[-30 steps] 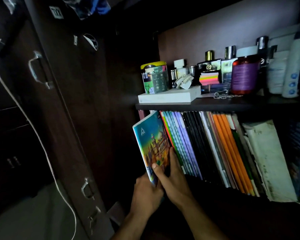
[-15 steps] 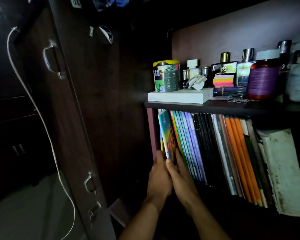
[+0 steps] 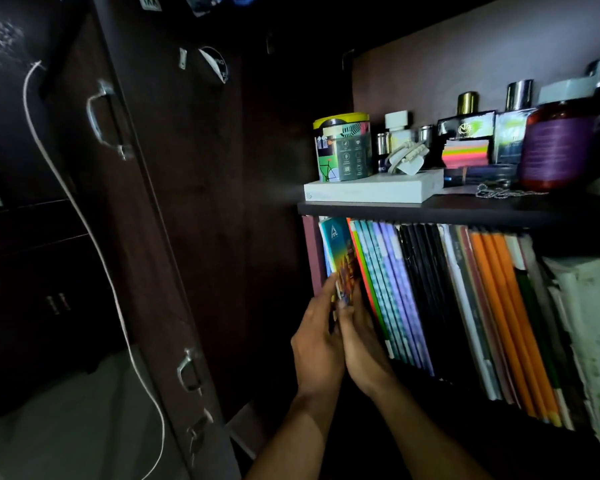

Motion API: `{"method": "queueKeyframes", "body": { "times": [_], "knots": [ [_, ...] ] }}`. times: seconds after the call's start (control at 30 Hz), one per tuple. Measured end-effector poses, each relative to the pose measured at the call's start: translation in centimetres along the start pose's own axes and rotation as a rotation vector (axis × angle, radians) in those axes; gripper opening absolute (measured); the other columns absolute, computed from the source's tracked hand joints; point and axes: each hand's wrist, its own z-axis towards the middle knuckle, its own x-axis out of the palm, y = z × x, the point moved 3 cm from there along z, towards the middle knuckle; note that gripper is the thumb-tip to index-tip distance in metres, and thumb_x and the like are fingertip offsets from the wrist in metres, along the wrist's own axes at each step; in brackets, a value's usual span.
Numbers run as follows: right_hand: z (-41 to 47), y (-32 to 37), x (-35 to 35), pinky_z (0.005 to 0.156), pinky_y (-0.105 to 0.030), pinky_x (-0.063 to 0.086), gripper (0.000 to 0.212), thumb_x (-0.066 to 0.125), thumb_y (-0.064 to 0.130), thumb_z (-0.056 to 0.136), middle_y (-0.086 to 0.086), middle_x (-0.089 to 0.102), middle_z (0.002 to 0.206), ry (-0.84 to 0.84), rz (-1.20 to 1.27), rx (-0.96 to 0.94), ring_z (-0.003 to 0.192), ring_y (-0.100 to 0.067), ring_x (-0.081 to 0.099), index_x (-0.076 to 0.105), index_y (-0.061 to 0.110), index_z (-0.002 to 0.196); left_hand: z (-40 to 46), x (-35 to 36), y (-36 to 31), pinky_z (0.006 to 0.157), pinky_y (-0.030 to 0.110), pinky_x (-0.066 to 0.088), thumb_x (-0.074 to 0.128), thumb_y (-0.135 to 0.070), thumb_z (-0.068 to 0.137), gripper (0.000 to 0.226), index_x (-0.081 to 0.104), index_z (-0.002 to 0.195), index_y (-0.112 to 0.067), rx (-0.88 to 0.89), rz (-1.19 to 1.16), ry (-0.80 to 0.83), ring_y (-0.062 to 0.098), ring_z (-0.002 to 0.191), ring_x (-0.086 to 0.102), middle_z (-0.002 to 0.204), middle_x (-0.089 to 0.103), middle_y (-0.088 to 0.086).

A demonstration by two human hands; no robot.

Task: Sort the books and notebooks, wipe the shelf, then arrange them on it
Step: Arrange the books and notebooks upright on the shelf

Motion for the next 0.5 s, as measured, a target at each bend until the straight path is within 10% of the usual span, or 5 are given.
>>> {"method": "queueKeyframes", "body": {
  "times": [0.13, 0.27, 0.37, 0.5],
  "knots": [
    [0.4, 0.0, -0.3, 0.123, -0.033, 0.022, 0.067, 0.021, 0.069, 0.099, 0.018, 0.025, 0.164, -0.04, 0.065, -0.011, 0.149, -0.003, 0.027, 0.015, 0.043, 0.16, 1.0, 0.7, 0.5, 0.099, 0.005, 0.038, 0.059, -0.023, 0.102, 0.056, 0.043, 0.142, -0.06, 0.055, 0.261, 0.069, -0.009, 0.123, 0.054, 0.141, 0.053, -0.026],
    [0.4, 0.2, -0.2, 0.121, -0.04, 0.03, 0.054, 0.03, 0.048, 0.108, 0.018, 0.025, 0.164, -0.041, 0.036, 0.004, 0.147, -0.009, 0.033, 0.005, 0.053, 0.156, 1.8, 1.0, 0.7, 0.087, 0.026, 0.048, 0.054, -0.053, 0.1, 0.011, 0.062, 0.105, -0.046, -0.115, 0.082, 0.112, 0.0, 0.098, 0.065, 0.107, 0.064, -0.016],
    [0.6, 0.1, -0.4, 0.121, -0.04, 0.028, 0.058, 0.033, 0.046, 0.108, 0.019, 0.023, 0.165, -0.014, 0.031, 0.008, 0.148, -0.009, 0.031, 0.002, 0.056, 0.155, 1.7, 1.2, 1.4, 0.093, 0.026, 0.048, 0.051, -0.038, 0.104, 0.032, 0.056, 0.132, -0.053, -0.059, 0.189, 0.181, 0.009, 0.115, 0.062, 0.127, 0.061, -0.014],
    [0.2, -0.2, -0.4, 0.122, -0.038, 0.025, 0.058, 0.032, 0.044, 0.108, 0.017, 0.02, 0.166, 0.009, -0.012, 0.015, 0.15, -0.01, 0.027, 0.002, 0.052, 0.157, 2.3, 1.3, 0.6, 0.111, 0.031, 0.039, 0.039, -0.072, 0.096, 0.031, 0.048, 0.125, -0.075, -0.033, 0.164, 0.236, -0.01, 0.127, 0.052, 0.129, 0.062, -0.031]
  ]
}}
